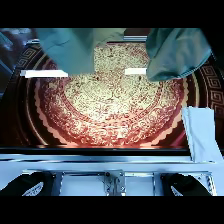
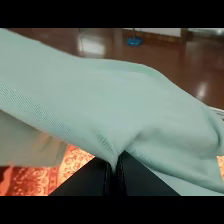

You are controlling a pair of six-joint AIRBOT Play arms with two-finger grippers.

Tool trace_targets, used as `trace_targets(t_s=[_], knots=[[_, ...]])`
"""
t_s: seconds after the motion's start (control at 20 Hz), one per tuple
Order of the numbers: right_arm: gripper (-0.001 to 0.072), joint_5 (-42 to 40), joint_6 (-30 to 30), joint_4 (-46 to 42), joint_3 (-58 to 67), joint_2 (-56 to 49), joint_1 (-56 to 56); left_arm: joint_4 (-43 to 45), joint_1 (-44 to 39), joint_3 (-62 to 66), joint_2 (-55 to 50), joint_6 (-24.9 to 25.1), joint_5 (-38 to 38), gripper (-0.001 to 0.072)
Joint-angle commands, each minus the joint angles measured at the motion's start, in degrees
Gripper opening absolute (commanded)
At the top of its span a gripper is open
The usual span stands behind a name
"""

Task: Fold the shirts.

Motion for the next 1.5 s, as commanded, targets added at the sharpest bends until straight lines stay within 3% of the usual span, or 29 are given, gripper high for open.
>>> trace_targets(t_s=[0.0,0.1,0.2,0.35,0.55,0.65,0.9,1.1,1.15,1.2,1.25,1.45], knots=[[0.0064,13.68,1.18,-0.09,4.83,-0.24,-0.04,11.69,0.11,2.95,4.26,-7.65,-7.96,0.0038],[0.0064,26.08,2.36,-0.13,4.81,-2.36,-0.02,19.19,0.11,2.16,3.98,-12.02,-18.58,0.0039],[0.0065,36.94,3.61,0.61,3.43,-5.7,-0.02,23.93,0.11,-1.79,3.89,-12.87,-26.58,0.0039],[0.0065,41.9,3.67,2.67,-4.44,-10.84,0.2,26.03,0.11,-12.39,3.93,-12.85,-31.19,0.0039],[0.0065,30.03,3.34,3.72,-22.49,-17.49,0.2,34.18,0.11,-30.6,3.93,-12.81,-30.97,0.0039],[0.0065,22.45,2.1,3.72,-28.15,-22.32,0.17,40.61,0.15,-39.85,3.89,-12.83,-27.26,0.0039],[0.0065,5.62,0.33,3.74,-29.31,-36.0,0.13,43.6,0.15,-54.71,-1.57,-15.02,-10.4,0.004],[0.0066,-3.19,1.79,3.74,-29.31,-40.94,0.13,41.75,0.15,-55.32,-12.09,-14.99,-4.76,0.004],[0.01,-3.56,2.21,3.72,-29.31,-41.46,0.13,40.96,0.15,-55.32,-14.38,-14.99,-4.72,0.0039],[0.0346,-3.43,2.08,3.45,-29.29,-41.51,0.09,40.15,0.15,-55.32,-16.13,-14.97,-4.83,0.0039],[0.0684,-0.68,1.68,3.61,-28.65,-41.13,-0.39,39.6,0.15,-55.32,-17.0,-14.97,-4.85,0.0039],[0.0685,21.79,-6.91,-0.76,-26.67,-35.8,-7.91,39.34,0.17,-54.51,-16.65,-14.73,-4.83,0.0039]])
